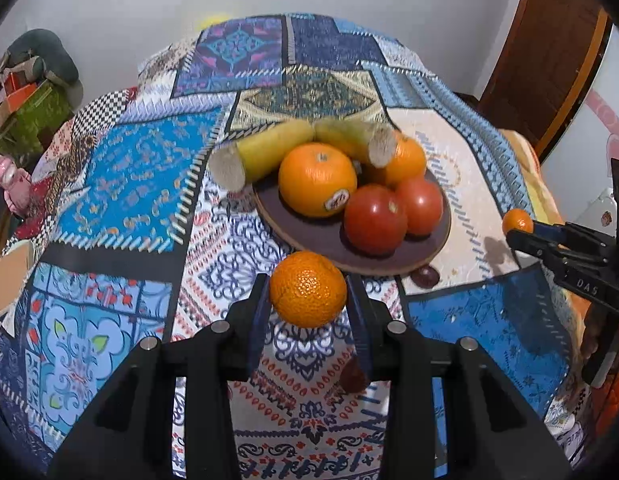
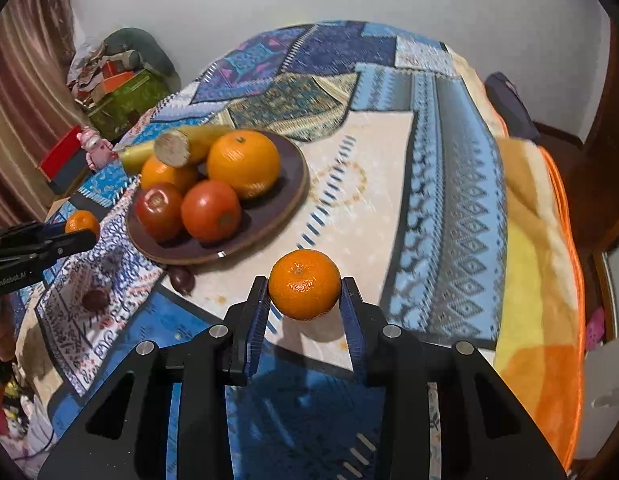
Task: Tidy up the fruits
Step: 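Carry both held mandarins onto the purple plate beside the tomatoes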
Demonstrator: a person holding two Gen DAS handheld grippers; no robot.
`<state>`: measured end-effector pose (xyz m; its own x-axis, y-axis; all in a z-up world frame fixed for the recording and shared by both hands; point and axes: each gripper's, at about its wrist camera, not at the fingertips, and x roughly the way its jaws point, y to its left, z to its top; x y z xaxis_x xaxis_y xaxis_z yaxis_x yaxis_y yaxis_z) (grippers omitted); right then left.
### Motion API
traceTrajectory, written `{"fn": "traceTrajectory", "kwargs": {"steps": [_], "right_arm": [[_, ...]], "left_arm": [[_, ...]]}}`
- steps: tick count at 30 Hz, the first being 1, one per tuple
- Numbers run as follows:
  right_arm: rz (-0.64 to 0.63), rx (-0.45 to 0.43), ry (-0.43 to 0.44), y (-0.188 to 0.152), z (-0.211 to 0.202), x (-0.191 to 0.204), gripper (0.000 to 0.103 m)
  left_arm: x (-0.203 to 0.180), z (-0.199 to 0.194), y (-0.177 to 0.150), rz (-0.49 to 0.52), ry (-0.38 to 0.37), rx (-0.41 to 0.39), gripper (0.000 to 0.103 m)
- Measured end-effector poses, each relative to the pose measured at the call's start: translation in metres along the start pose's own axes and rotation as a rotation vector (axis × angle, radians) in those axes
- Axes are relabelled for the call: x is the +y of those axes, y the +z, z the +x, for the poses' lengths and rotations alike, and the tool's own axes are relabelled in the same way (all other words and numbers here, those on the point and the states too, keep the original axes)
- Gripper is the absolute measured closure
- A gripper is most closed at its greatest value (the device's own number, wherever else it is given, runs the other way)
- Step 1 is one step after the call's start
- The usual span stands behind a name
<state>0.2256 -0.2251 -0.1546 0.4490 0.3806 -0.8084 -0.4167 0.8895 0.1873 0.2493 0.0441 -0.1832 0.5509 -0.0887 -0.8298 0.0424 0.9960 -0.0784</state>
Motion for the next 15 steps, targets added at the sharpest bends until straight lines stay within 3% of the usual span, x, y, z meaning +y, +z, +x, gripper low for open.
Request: {"fn": "traceTrajectory", "kwargs": {"steps": [15], "right_arm": [[-0.028, -0.037, 0.029, 0.041, 0.023, 0.021, 0.070]], "left_arm": [[0.003, 0.009, 0.033, -0.013, -0.010, -0.038, 0.066]]}}
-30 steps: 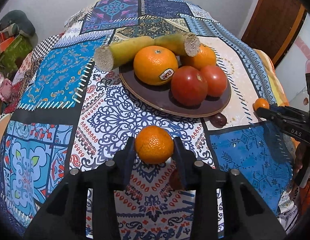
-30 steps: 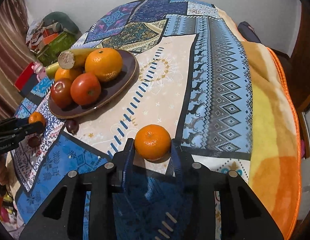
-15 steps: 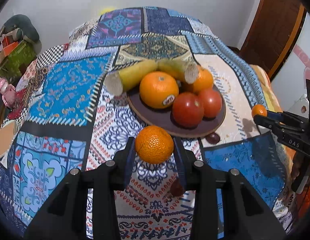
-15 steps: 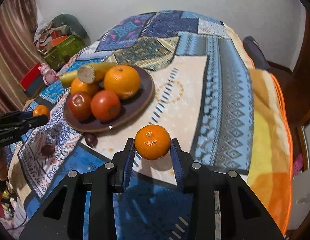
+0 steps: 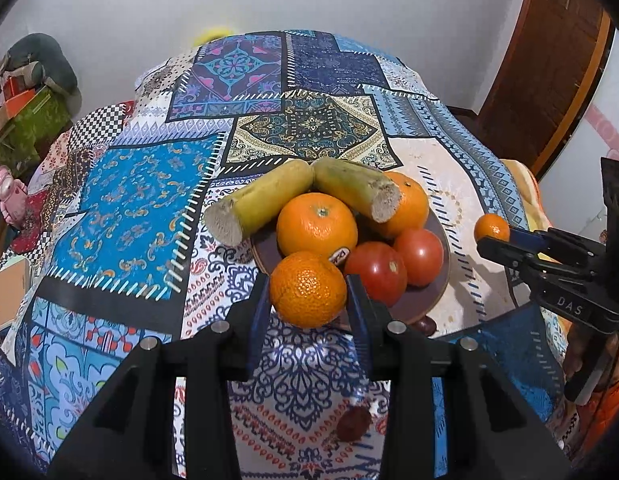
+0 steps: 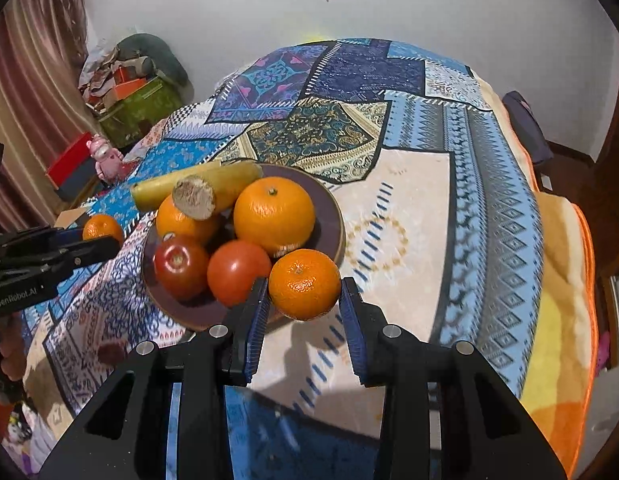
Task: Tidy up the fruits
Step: 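Carry both held mandarins onto the purple plate beside the tomatoes, then open both grippers to release the mandarins and pull back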
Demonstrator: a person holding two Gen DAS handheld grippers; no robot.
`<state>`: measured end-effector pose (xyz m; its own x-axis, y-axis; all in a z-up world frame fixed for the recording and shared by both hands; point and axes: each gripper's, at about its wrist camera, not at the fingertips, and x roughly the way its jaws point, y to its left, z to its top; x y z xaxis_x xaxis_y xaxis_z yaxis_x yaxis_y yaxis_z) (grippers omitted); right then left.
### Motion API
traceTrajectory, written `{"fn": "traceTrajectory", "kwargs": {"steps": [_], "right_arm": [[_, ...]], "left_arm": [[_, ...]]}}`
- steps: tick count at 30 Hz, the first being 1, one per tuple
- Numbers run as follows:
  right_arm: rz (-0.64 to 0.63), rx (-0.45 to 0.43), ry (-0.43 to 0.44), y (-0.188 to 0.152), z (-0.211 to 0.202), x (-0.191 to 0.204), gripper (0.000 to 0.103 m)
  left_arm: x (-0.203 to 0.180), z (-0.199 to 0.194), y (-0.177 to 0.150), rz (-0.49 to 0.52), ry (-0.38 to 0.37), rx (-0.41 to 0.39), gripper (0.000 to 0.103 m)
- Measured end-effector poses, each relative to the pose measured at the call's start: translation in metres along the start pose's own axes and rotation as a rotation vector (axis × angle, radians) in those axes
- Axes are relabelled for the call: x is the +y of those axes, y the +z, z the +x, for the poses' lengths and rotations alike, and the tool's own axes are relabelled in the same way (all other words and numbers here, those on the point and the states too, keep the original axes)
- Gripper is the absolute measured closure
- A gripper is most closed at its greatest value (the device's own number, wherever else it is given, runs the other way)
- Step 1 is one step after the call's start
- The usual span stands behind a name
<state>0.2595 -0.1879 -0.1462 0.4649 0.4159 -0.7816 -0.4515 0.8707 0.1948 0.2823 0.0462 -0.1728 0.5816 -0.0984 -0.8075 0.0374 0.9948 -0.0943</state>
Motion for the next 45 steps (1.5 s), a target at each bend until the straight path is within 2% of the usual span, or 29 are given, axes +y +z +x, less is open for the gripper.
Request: {"fn": "traceTrajectory", "kwargs": {"steps": [14, 25, 36, 45], "right_arm": [[0.007, 0.049, 0.011, 0.010, 0.038, -0.002, 0.070], [0.011, 0.078, 0.023, 0.009, 0.049, -0.007, 0.069], [0.009, 0.078, 0.009, 0.009, 0.034, -0.005, 0.068], [-0.008, 0.052, 0.028, -0.006, 0.004, 0.011, 0.068]], "left_arm": [[0.001, 0.032, 0.001, 0.004, -0.013, 0.044, 0.066], [0.000, 0.042, 0.000, -0.007, -0.022, 0.063, 0.066], [-0.003, 0.024, 0.000, 0.005, -0.017, 0.045, 0.064], [-0.003, -0.006, -0.017, 0.007, -0.016, 0.034, 0.062]]}}
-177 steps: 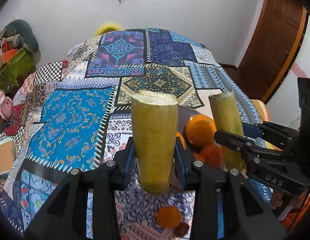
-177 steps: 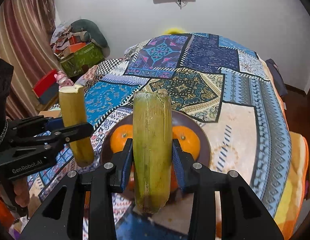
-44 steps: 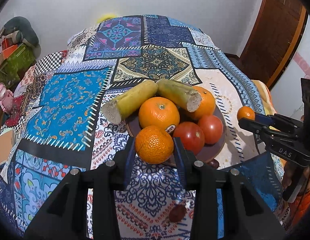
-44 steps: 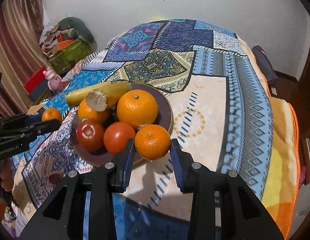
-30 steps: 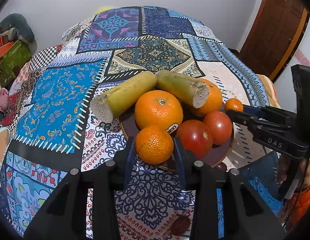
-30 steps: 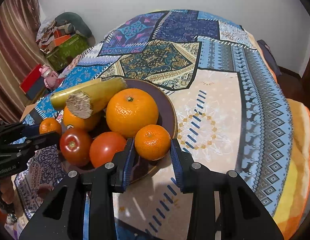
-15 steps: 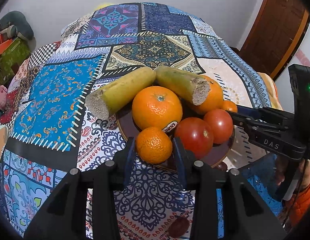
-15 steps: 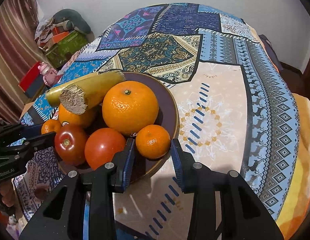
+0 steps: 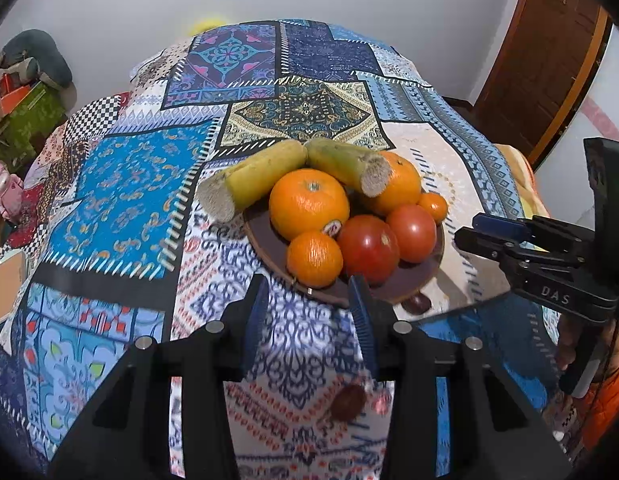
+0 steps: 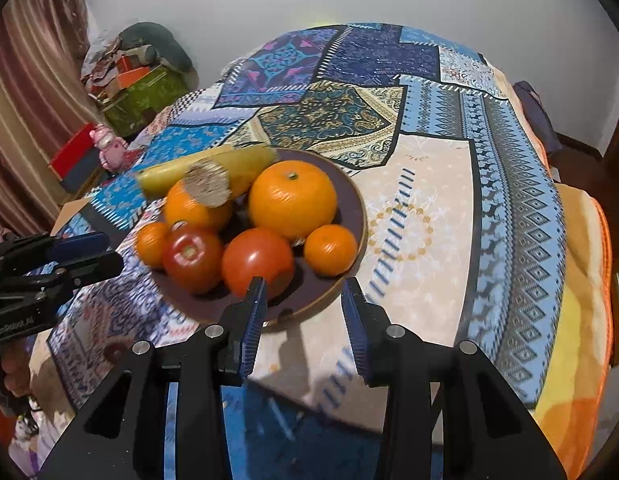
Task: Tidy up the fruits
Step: 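Grasp a dark red date with the left gripper while the right gripper grasps another date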
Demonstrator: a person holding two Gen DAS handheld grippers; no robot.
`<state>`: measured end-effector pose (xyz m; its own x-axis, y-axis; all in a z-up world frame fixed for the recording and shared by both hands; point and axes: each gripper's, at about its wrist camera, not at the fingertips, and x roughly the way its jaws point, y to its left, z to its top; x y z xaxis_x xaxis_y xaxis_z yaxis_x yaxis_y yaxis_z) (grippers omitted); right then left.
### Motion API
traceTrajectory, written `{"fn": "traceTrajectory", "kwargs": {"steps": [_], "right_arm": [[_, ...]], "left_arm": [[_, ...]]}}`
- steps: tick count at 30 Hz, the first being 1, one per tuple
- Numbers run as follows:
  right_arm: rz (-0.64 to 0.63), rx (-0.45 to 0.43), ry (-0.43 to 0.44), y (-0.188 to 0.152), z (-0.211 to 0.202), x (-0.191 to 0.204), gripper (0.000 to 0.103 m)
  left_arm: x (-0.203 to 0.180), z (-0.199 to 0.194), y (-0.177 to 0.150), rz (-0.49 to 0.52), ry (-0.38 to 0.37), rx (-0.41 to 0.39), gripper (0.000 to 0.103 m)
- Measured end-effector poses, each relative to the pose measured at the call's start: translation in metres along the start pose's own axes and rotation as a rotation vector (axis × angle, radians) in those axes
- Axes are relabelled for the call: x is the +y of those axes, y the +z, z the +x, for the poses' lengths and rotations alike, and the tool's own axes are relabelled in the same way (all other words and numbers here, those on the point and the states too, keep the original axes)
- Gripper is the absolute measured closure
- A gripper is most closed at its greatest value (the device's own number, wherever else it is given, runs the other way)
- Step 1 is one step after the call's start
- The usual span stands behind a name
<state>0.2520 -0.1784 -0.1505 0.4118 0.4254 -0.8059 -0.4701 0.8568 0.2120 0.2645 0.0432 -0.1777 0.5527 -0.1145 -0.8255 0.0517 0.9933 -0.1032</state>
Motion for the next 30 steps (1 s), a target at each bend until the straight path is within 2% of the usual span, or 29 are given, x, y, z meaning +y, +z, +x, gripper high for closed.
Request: {"fn": "traceTrajectory", "kwargs": {"steps": [13, 23, 24, 27, 30], "right_arm": [[-0.008, -0.002, 0.029, -0.036, -0.031, 0.026, 0.068], [-0.004, 0.030, 0.050, -0.054, -0.026, 0.034, 0.068], [-0.002, 0.033, 0.053, -0.054, -0.025, 0.034, 0.068], [-0.002, 0.046, 0.059, -0.054, -0.018, 0.036, 0.068], [-0.005, 0.060, 0.065, -0.053, -0.009, 0.038, 0.068]], "left_arm": [[-0.008, -0.021, -0.051, 0.001, -0.026, 0.055, 0.061], [-0.020, -0.005, -0.068, 0.016, -0.048, 0.102, 0.062], [-0.019, -0.003, -0.069, 0.012, -0.050, 0.106, 0.063], [-0.018, 0.004, -0.069, 0.006, -0.051, 0.113, 0.076], [-0.014, 0.007, -0.068, -0.003, -0.056, 0.104, 0.082]]}}
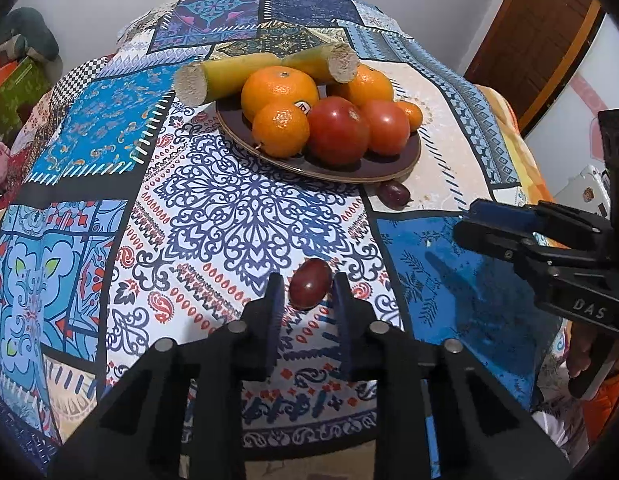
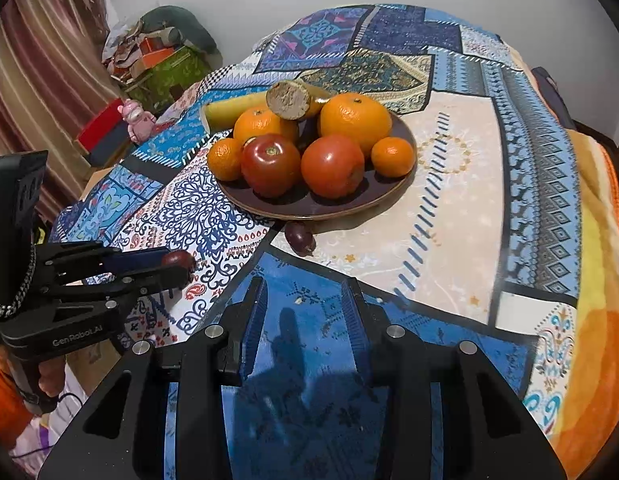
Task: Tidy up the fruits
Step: 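Grasp a dark red date with the left gripper while the right gripper grasps another date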
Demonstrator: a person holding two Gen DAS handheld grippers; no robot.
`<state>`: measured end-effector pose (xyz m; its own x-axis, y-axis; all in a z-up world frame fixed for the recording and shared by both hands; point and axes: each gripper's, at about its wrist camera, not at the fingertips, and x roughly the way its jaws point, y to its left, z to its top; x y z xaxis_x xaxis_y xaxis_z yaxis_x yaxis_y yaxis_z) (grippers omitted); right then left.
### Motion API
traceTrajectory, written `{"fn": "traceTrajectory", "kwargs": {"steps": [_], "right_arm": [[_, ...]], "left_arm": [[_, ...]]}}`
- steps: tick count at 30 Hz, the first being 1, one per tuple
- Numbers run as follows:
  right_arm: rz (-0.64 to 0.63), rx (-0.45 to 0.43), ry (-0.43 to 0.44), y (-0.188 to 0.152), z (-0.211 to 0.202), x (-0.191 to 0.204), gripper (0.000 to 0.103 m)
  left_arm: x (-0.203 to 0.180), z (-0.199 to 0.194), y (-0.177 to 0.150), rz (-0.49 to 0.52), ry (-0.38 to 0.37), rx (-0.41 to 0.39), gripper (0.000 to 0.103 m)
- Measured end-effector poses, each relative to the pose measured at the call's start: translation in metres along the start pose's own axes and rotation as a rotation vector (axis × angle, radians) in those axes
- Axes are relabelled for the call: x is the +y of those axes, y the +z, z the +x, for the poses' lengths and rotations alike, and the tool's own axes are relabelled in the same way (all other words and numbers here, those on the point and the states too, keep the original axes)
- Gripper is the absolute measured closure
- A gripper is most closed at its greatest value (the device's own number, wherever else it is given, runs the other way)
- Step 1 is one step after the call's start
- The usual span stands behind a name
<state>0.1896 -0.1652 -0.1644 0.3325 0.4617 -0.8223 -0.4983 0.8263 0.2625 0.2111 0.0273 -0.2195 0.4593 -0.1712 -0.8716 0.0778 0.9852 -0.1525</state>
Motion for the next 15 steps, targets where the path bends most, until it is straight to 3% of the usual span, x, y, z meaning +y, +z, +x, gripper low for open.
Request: {"fn": "traceTrajectory", "kwargs": {"steps": [10, 15], "right_arm": [[-0.027, 0.039, -0.006, 0.014, 0.034, 0.006, 0.068], [-0.030, 0.035, -0.008, 0.020, 0.041, 0.004, 0.077]], "left_arm": [[0.017, 0.001, 0.008, -0.022, 0.003, -0.032, 0.083], [0.025, 0.004, 0.011, -0.037, -0.009, -0.035, 0.083]]}}
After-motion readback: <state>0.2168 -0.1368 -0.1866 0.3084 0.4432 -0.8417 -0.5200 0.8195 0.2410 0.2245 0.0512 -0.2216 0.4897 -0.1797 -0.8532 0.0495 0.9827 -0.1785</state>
